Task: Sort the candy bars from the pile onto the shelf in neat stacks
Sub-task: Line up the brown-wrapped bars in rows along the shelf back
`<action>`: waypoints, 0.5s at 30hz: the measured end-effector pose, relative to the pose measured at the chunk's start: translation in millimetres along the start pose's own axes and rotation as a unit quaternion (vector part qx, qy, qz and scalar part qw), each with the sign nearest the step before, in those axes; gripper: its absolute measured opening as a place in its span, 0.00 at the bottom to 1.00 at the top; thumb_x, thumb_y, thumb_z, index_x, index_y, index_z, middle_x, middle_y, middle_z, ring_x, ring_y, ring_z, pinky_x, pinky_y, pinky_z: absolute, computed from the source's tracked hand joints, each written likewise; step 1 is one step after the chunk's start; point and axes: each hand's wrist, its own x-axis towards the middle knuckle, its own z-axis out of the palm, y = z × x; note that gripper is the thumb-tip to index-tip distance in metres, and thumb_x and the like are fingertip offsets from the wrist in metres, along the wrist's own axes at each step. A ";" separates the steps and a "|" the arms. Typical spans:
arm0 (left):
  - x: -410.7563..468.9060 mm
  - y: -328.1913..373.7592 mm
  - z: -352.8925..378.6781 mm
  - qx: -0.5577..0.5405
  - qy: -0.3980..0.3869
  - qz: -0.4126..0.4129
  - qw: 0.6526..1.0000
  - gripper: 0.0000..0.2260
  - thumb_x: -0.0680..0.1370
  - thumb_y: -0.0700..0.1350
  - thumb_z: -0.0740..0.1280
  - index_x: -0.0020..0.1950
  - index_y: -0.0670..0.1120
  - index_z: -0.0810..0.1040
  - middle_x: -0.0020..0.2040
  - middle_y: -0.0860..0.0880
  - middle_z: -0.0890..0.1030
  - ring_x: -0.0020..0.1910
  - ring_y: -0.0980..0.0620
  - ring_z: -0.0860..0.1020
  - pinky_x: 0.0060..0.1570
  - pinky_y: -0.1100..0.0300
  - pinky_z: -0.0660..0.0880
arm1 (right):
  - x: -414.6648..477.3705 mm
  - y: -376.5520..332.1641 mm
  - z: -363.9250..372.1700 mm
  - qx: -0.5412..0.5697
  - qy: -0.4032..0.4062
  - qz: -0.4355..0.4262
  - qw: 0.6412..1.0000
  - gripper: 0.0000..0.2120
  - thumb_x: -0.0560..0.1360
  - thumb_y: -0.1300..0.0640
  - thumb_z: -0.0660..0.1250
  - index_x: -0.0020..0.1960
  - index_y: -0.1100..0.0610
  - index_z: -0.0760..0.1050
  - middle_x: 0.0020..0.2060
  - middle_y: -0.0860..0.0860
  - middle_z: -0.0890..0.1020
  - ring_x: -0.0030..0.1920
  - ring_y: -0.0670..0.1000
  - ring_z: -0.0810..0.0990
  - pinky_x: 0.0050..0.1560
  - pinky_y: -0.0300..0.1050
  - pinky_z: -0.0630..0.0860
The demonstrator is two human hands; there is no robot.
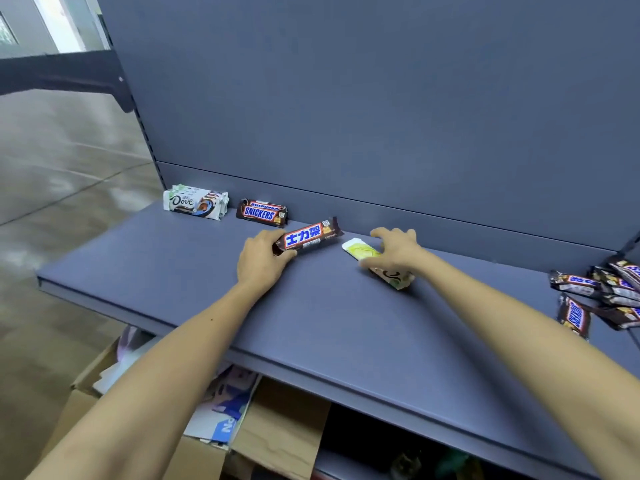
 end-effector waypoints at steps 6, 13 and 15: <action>8.1 -16.6 -4.1 -0.011 -0.049 0.145 0.988 0.17 0.72 0.44 0.72 0.60 0.47 0.77 0.59 0.51 0.78 0.58 0.47 0.72 0.55 0.65 0.61 | 7.1 -29.8 2.1 0.231 0.019 -0.085 0.969 0.23 0.75 0.50 0.67 0.68 0.52 0.67 0.58 0.53 0.77 0.57 0.51 0.75 0.57 0.41 0.69; 17.7 -27.1 -6.8 -0.050 -0.015 0.101 0.994 0.20 0.71 0.46 0.73 0.62 0.47 0.75 0.61 0.51 0.76 0.59 0.46 0.71 0.56 0.63 0.62 | 18.6 -54.8 8.7 0.268 0.084 -0.110 0.954 0.06 0.74 0.59 0.65 0.39 0.53 0.76 0.35 0.48 0.79 0.39 0.48 0.75 0.39 0.39 0.72; 21.1 -29.8 -6.7 -0.046 -0.008 0.091 0.995 0.24 0.70 0.48 0.73 0.64 0.47 0.72 0.64 0.50 0.73 0.62 0.46 0.70 0.59 0.60 0.62 | 22.9 -59.5 11.9 0.284 0.102 -0.093 0.949 0.08 0.74 0.60 0.65 0.37 0.52 0.75 0.33 0.45 0.78 0.36 0.47 0.74 0.38 0.41 0.74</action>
